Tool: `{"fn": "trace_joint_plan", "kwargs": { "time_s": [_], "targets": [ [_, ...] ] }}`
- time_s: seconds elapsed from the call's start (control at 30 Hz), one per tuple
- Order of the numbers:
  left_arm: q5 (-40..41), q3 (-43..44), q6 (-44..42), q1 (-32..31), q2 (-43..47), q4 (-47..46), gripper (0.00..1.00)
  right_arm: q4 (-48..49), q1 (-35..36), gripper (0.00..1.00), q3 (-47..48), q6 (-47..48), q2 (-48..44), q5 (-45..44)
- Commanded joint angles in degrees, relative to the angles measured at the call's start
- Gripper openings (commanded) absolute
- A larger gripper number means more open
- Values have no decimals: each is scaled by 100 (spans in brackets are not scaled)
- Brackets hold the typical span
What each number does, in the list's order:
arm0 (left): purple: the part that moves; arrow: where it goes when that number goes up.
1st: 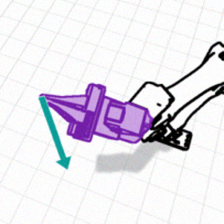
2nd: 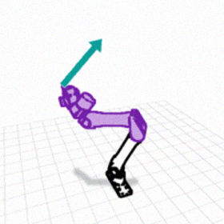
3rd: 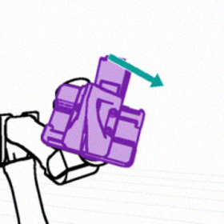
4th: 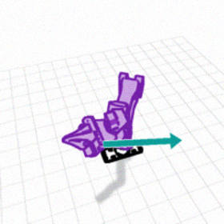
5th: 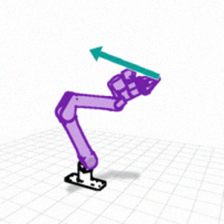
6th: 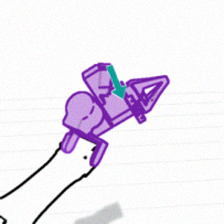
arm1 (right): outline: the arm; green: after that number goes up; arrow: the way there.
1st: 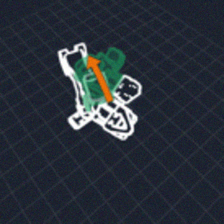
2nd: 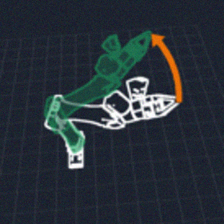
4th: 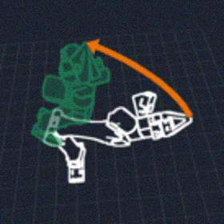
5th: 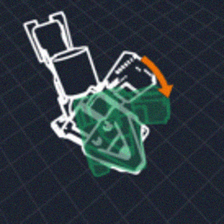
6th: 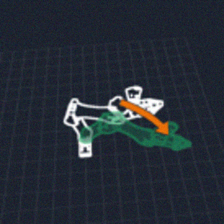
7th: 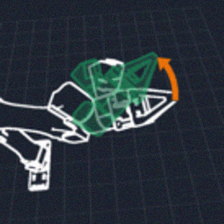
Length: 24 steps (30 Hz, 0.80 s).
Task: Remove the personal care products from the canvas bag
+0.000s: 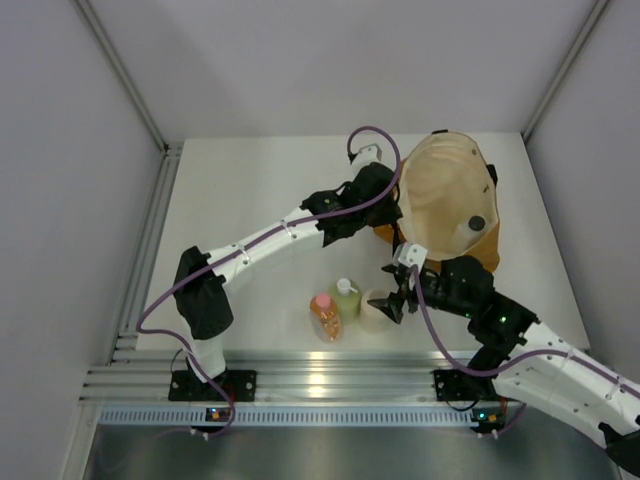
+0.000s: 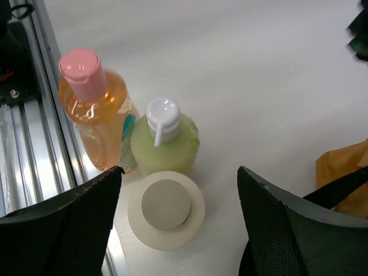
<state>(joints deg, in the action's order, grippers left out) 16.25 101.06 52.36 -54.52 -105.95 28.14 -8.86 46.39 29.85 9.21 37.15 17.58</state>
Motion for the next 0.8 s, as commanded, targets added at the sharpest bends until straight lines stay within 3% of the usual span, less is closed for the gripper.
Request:
{"fn": "trace_joint_plan", "kwargs": {
  "time_s": [0.0,0.23,0.37,0.47,0.57,0.77],
  "targets": [
    [-78,204,37,12,13,-142,0,-98,46,80,740,-340,-260,-403],
    [-184,213,73,12,31,-142,0,-755,-86,83,1804,-771,90,-1300],
    [-219,178,117,12,74,-142,0,-1475,-148,86,2620,-1298,503,-2362],
    [-219,143,152,20,127,-134,0,-1654,-174,89,2929,-1615,636,-2873],
    [-219,99,222,12,136,-142,0,-1662,-227,99,3105,-2001,636,-3512],
    [-324,2,451,12,145,-142,0,-2425,-683,99,3614,-2985,1066,-4692]
  ]
}}
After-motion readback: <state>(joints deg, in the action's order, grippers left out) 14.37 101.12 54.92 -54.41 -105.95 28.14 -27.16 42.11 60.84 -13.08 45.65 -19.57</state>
